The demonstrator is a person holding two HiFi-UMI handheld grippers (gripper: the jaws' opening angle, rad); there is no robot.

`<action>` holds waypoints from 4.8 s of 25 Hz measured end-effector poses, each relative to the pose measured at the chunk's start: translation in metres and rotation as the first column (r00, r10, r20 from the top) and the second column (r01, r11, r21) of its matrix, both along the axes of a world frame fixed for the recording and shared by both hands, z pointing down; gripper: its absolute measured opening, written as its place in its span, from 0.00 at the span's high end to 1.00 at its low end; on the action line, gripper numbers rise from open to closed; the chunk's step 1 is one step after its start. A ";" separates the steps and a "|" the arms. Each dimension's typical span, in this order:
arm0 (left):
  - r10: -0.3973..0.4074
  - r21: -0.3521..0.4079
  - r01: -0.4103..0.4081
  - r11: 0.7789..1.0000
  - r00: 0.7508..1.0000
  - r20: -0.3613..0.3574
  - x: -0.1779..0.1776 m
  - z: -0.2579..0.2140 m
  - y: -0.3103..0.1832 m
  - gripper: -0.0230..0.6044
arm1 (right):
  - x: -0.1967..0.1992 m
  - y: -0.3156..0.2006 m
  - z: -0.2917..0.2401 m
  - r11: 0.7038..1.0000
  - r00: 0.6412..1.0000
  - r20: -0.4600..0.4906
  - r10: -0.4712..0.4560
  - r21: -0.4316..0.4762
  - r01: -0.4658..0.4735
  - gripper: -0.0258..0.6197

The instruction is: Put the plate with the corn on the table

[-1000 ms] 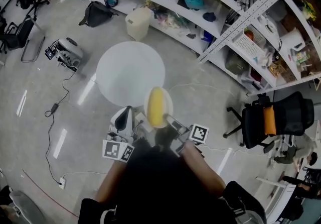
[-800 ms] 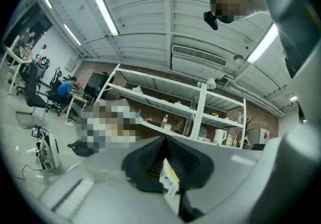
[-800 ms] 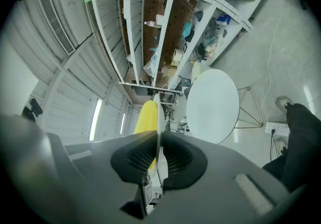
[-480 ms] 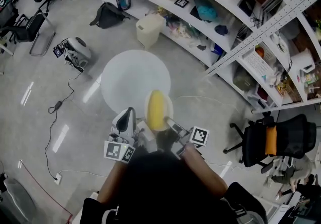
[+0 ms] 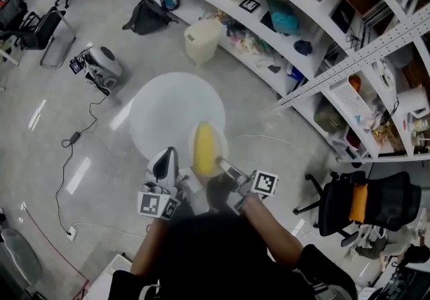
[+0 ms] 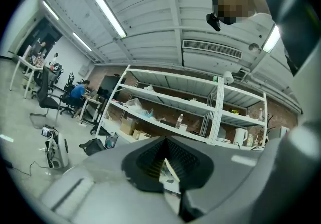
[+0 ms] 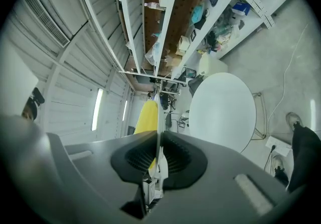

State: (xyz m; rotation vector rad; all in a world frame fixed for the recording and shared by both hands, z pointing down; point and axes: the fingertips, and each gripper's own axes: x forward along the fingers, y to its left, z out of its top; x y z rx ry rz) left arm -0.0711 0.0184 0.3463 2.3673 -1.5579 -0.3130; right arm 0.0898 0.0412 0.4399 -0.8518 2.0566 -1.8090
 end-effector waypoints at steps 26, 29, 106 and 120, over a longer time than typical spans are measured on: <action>-0.123 -0.065 0.124 0.990 0.992 0.025 0.007 0.050 -0.057 0.96 | 0.010 -0.083 0.041 0.984 0.984 0.030 -0.178 0.017 0.178 0.90; -0.140 -0.085 0.140 0.987 0.990 0.007 0.012 0.059 -0.061 0.96 | 0.010 -0.086 0.051 0.980 0.979 0.041 -0.198 0.008 0.198 0.90; -0.115 -0.211 0.104 0.972 0.992 -0.042 0.011 0.231 -0.083 0.96 | -0.029 -0.118 0.289 0.934 0.949 -0.122 -0.289 -0.252 0.253 0.90; -0.114 -0.224 0.103 0.969 0.993 -0.039 0.010 0.231 -0.077 0.96 | -0.017 -0.116 0.297 0.930 0.822 -0.441 -0.360 -0.236 0.280 0.89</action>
